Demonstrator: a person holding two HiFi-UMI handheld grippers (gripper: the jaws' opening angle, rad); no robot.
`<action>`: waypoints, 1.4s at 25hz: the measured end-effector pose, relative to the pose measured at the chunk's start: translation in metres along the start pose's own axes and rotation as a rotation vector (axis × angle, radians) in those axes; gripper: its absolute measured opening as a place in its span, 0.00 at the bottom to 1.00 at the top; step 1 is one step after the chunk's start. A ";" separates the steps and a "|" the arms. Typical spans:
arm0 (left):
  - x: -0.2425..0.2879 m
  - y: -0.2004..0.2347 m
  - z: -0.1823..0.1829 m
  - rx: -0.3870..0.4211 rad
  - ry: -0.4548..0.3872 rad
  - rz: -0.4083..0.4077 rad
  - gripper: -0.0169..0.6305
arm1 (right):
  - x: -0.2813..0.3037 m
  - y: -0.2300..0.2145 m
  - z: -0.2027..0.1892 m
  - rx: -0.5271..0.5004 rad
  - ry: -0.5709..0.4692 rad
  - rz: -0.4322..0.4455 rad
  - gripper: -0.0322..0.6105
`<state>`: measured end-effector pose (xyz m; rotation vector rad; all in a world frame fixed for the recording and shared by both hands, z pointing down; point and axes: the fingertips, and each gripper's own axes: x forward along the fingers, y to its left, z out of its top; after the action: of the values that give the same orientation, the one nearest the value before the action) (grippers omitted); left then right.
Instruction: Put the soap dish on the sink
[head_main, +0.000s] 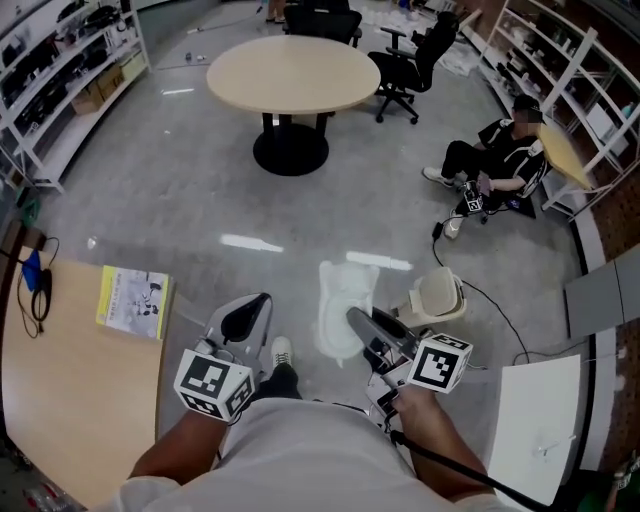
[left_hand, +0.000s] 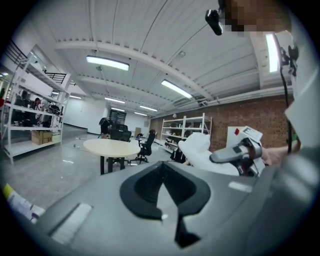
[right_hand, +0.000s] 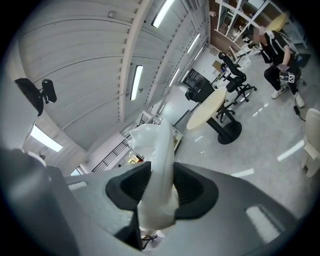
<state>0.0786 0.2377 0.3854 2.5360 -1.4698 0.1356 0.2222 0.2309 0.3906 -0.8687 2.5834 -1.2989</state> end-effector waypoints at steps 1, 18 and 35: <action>0.005 0.003 0.002 0.000 0.001 -0.007 0.04 | 0.003 -0.002 0.004 0.001 -0.004 -0.005 0.27; 0.091 0.116 0.040 0.046 -0.014 -0.030 0.04 | 0.117 -0.044 0.084 -0.029 -0.016 -0.043 0.27; 0.131 0.176 0.042 0.018 -0.011 -0.010 0.04 | 0.183 -0.068 0.118 0.006 -0.024 -0.040 0.27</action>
<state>-0.0091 0.0328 0.3915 2.5619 -1.4662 0.1349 0.1426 0.0174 0.3955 -0.9334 2.5554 -1.2975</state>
